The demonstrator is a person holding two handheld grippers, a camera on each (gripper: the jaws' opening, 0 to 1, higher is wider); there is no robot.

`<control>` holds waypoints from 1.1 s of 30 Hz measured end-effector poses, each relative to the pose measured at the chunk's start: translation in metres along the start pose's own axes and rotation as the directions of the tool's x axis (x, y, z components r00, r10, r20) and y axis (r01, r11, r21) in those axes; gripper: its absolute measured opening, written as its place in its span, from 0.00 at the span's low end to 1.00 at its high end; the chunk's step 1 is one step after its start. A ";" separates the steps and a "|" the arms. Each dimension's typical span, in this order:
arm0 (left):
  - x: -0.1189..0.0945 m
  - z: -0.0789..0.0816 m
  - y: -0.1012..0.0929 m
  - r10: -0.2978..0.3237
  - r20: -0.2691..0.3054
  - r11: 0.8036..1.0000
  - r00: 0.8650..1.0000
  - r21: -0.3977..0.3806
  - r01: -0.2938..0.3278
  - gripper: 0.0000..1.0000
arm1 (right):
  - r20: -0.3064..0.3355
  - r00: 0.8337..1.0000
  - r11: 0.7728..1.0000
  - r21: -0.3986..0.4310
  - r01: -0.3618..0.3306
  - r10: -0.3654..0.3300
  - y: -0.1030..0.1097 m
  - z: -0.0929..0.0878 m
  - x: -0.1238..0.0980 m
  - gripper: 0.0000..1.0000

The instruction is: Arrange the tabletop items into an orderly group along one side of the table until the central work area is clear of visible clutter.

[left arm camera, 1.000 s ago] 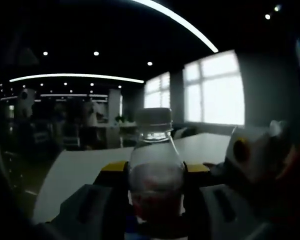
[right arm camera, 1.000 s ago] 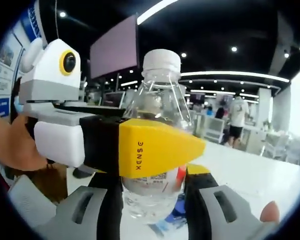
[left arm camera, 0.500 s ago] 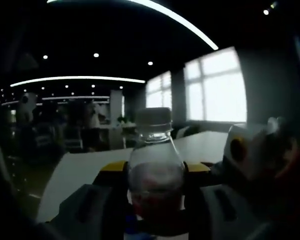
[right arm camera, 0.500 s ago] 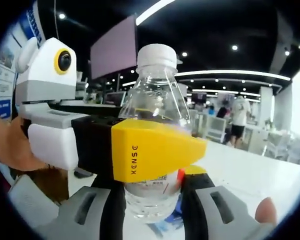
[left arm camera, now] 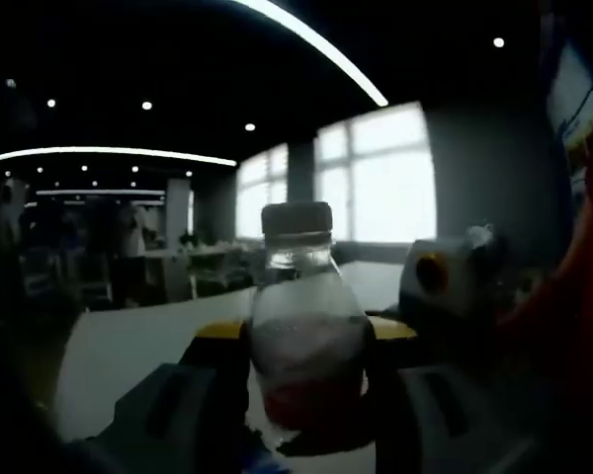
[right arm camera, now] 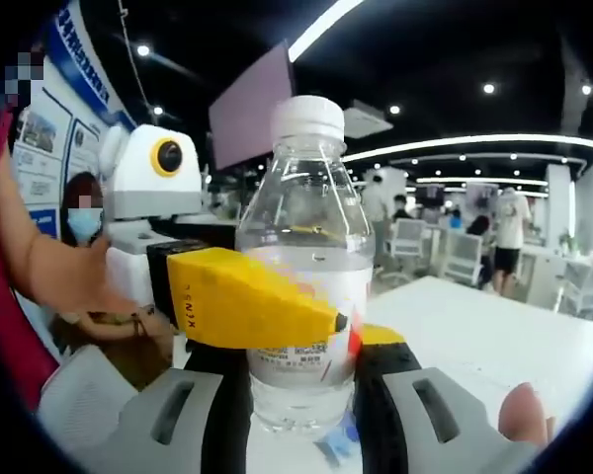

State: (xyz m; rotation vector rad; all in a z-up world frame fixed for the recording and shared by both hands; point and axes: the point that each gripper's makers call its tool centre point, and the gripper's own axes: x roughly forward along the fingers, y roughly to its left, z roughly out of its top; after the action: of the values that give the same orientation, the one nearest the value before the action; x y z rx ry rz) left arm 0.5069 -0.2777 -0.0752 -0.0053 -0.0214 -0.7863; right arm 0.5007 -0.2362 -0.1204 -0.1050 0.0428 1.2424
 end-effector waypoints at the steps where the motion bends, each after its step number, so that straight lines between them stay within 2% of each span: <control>1: -0.001 0.001 -0.003 -0.028 0.003 1.000 1.000 -0.001 0.028 0.45 | 0.007 0.999 0.999 0.020 -0.035 0.035 0.006 0.003 -0.002 0.37; 3: -0.002 0.001 -0.012 -0.091 0.011 0.996 0.996 -0.009 0.092 0.49 | 0.020 0.998 0.998 0.022 -0.066 0.066 0.010 0.008 -0.006 0.37; 4: -0.004 0.003 -0.017 -0.129 0.019 0.990 0.992 -0.048 0.129 0.51 | 0.030 0.995 0.995 0.027 -0.095 0.094 0.015 0.010 -0.007 0.37; 5: -0.006 0.004 -0.020 -0.158 0.026 0.986 0.987 -0.044 0.159 0.53 | 0.042 0.989 0.990 0.029 -0.140 0.138 0.023 0.014 -0.010 0.37; 6: -0.009 0.009 -0.030 -0.219 0.050 0.975 0.974 -0.037 0.221 0.53 | 0.042 0.988 0.988 0.032 -0.148 0.147 0.024 0.014 -0.011 0.37; 7: -0.012 0.013 -0.030 -0.223 0.063 0.973 0.973 -0.040 0.225 0.55 | 0.038 0.978 0.978 0.028 -0.205 0.204 0.033 0.015 -0.015 0.37; 8: -0.016 0.016 -0.033 -0.256 0.071 0.965 0.964 -0.039 0.259 0.54 | 0.039 0.972 0.972 0.030 -0.231 0.230 0.038 0.016 -0.017 0.37; 9: -0.022 0.024 -0.039 -0.296 0.106 0.949 0.949 -0.076 0.305 0.54 | 0.044 0.966 0.966 0.026 -0.257 0.256 0.043 0.017 -0.019 0.37; 10: -0.025 0.029 -0.038 -0.296 0.130 0.950 0.946 -0.064 0.305 0.56 | 0.044 0.959 0.958 0.043 -0.282 0.280 0.047 0.018 -0.022 0.37; 11: -0.032 0.031 -0.043 -0.342 0.129 0.932 0.931 -0.082 0.354 0.55 | 0.045 0.950 0.949 0.047 -0.312 0.310 0.052 0.018 -0.024 0.38; 12: -0.035 0.033 -0.042 -0.343 0.135 0.932 0.930 -0.079 0.355 0.54 | 0.049 0.946 0.946 0.037 -0.323 0.321 0.054 0.019 -0.026 0.38; 13: -0.040 0.037 -0.048 -0.386 0.143 0.913 0.911 -0.084 0.400 0.52 | 0.043 0.941 0.941 0.030 -0.337 0.336 0.058 0.019 -0.027 0.38; 14: -0.043 0.038 -0.048 -0.393 0.145 0.908 0.908 -0.095 0.408 0.51 | 0.041 0.930 0.930 0.025 -0.366 0.365 0.063 0.019 -0.029 0.38; 15: -0.045 0.037 -0.048 -0.394 0.131 0.911 0.910 -0.079 0.405 0.51 | 0.038 0.930 0.930 0.026 -0.367 0.366 0.064 0.019 -0.030 0.38; 16: -0.049 0.034 -0.055 -0.435 0.111 0.891 0.893 -0.086 0.445 0.50 | 0.035 0.927 0.927 0.026 -0.375 0.374 0.066 0.019 -0.030 0.38; 17: -0.049 0.032 -0.054 -0.424 0.094 0.899 0.901 -0.081 0.431 0.49 | 0.029 0.920 0.920 0.021 -0.391 0.390 0.069 0.018 -0.031 0.38; 18: -0.049 0.030 -0.056 -0.429 0.080 0.898 0.900 -0.065 0.434 0.49 | 0.026 0.920 0.920 0.015 -0.393 0.392 0.070 0.018 -0.031 0.38; 19: -0.049 0.029 -0.057 -0.436 0.074 0.895 0.897 -0.069 0.441 0.49 | 0.016 0.914 0.914 0.017 -0.405 0.405 0.073 0.016 -0.031 0.38; 22: -0.049 0.026 -0.066 -0.461 0.067 0.881 0.885 -0.081 0.466 0.50 | 0.008 0.911 0.911 0.010 -0.412 0.412 0.075 0.015 -0.030 0.38; 28: -0.047 0.023 -0.071 -0.476 0.061 0.874 0.877 -0.081 0.480 0.48 | 0.015 0.899 0.899 0.012 -0.437 0.437 0.082 0.017 -0.033 0.38; 33: -0.047 0.020 -0.073 -0.489 0.046 0.867 0.871 -0.082 0.491 0.41 | 0.006 0.889 0.889 0.001 -0.457 0.457 0.087 0.015 -0.035 0.38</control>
State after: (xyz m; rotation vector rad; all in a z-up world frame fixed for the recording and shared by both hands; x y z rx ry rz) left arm 0.4218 -0.2954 -0.0564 -0.1000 -0.0091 -1.2993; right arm 0.4072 -0.2399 -0.1069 -0.0918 0.0665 1.7171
